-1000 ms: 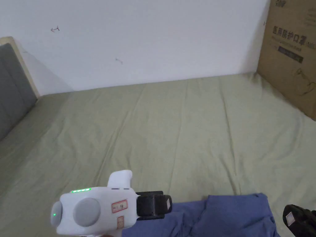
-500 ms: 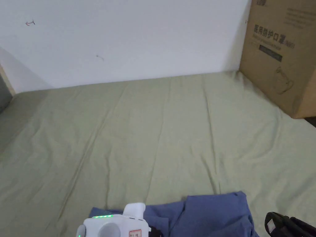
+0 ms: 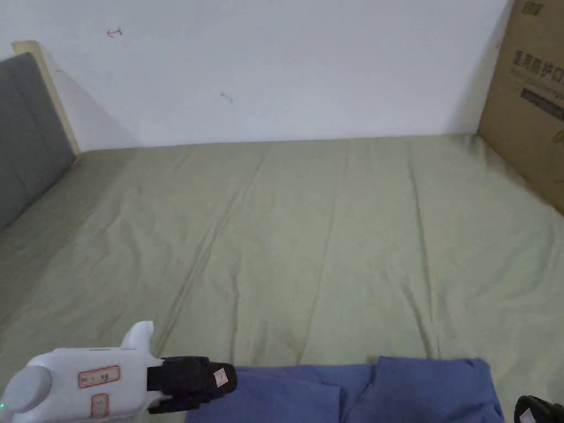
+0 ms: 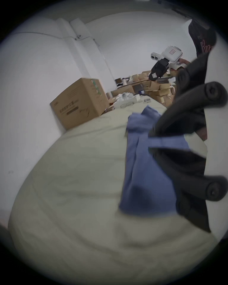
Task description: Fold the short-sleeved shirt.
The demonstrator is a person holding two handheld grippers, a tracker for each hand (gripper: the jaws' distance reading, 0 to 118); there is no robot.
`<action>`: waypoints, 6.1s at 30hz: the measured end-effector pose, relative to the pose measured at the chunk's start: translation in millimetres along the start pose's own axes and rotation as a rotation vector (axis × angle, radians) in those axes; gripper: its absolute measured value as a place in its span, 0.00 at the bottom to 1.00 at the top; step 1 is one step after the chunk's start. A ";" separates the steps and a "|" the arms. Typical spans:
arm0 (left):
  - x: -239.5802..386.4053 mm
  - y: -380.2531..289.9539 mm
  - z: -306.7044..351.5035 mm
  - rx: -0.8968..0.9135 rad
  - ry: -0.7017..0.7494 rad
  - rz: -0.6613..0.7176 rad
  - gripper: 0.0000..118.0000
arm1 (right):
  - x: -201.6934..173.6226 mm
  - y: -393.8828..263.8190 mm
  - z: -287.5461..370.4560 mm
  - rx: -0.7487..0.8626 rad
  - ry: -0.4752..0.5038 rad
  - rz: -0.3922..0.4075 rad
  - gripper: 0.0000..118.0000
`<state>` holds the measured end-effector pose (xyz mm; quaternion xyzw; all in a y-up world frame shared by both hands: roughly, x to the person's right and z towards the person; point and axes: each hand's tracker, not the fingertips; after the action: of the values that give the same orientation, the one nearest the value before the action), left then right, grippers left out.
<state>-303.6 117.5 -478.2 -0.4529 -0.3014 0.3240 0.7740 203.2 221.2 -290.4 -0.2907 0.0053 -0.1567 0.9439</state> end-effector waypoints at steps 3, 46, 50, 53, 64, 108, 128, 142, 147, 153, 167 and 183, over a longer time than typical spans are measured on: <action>-44.7 -4.4 17.1 0.004 -0.036 0.114 0.99 | -8.7 5.0 -7.0 -0.035 0.049 -0.060 0.01; 129.4 -16.4 -113.5 -0.171 0.223 -0.069 0.15 | 14.6 -6.1 13.4 -0.059 0.024 -0.112 0.01; 142.8 -22.7 -179.4 -0.253 0.180 -0.072 1.00 | 29.1 -3.0 22.1 -0.044 0.020 -0.151 0.01; 150.1 -26.7 -176.0 -0.226 0.207 -0.096 0.95 | 36.6 -3.1 26.3 -0.033 0.016 -0.169 0.01; 193.9 -37.5 -147.2 -0.188 0.290 -0.532 0.02 | 48.7 -5.8 19.8 -0.003 0.013 -0.185 0.01; 212.3 -148.1 66.2 1.004 0.653 -0.711 0.01 | -65.6 -4.7 42.1 0.591 -0.138 0.211 0.01; 77.1 -54.2 55.9 0.386 0.227 -0.240 0.01 | 11.4 -30.6 -239.0 -0.715 0.317 -0.152 0.01; -55.0 -40.2 -139.2 -0.162 -0.387 0.260 0.83 | -7.1 -37.8 -224.5 -0.650 0.261 -0.034 0.01; -46.1 -46.1 -155.8 -0.113 -0.197 0.156 0.14 | -14.4 -45.0 -219.8 -0.607 0.243 0.032 0.01; 17.2 -2.6 -79.3 -0.170 0.009 -0.066 0.15 | -49.1 -29.4 -173.5 -0.470 0.172 0.250 0.01; -67.0 111.3 140.1 -0.309 1.109 -0.399 0.15 | -43.5 -28.6 -80.0 -0.442 -0.003 0.081 0.01; 52.4 2.6 131.0 0.298 0.627 -0.335 0.16 | -73.8 -4.8 -54.3 -0.276 0.058 0.161 0.01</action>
<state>-371.9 225.3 -417.9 -0.3568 -0.0694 0.0790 0.9282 126.2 209.8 -338.9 -0.4116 0.0773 -0.0865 0.9040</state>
